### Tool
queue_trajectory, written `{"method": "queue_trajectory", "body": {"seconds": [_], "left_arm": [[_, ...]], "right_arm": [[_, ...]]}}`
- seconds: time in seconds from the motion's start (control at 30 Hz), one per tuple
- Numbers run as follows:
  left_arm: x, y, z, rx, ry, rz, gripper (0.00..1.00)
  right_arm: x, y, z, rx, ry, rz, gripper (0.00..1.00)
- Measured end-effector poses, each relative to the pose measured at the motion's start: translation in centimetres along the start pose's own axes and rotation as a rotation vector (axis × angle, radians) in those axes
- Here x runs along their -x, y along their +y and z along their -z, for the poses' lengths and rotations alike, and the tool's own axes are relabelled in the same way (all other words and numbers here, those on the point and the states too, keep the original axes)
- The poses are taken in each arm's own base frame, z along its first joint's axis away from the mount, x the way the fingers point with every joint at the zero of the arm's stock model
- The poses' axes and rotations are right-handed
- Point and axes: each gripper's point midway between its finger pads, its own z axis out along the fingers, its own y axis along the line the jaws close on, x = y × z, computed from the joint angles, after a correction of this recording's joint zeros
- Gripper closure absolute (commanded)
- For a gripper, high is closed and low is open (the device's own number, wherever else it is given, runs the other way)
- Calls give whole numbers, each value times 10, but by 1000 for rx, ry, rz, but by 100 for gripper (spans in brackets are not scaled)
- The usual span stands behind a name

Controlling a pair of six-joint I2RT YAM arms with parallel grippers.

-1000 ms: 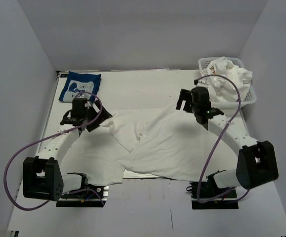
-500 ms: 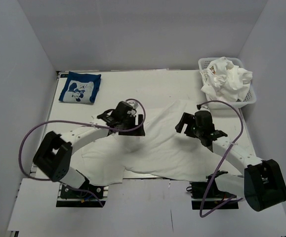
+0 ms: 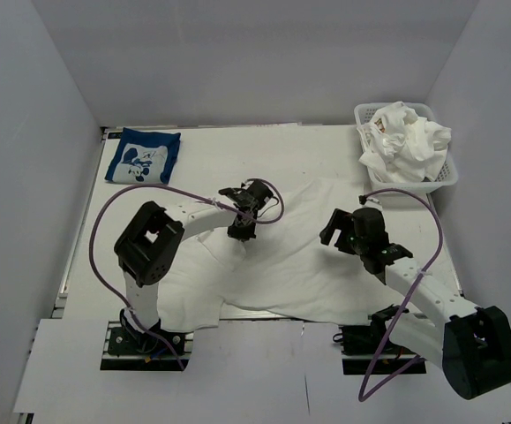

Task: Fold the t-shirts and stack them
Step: Flatten out the tshirt

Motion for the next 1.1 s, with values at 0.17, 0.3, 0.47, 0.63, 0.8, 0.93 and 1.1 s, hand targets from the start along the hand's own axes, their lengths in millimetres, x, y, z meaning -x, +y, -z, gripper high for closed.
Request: {"method": "queue_trajectory", "body": {"seconds": [0.17,0.3,0.47,0.63,0.8,0.93,1.1], "left_arm": [[7,15,8,82,-25,5,100],[17,25,20,105,-62,-37,100],[55,31,36,122,-167,-187,100],[130,24,45,146,-357,-449,100],[201,33,27,249,-524,-689,86],[279,47,5,369,-600,-662,0],[287,75,-3,435,-575,-537,0]], "right_arm": [[-1,-3,-1,-16,0,1,10],[-4,-5,-3,-26,14,2,10],[-9,-8,-6,-38,34,8,10],[-10,-10,-7,-46,37,22,10],[-9,-13,-8,-59,30,31,10],[-8,-14,-8,-60,28,40,10],[-6,-10,-6,-38,21,45,10]]}}
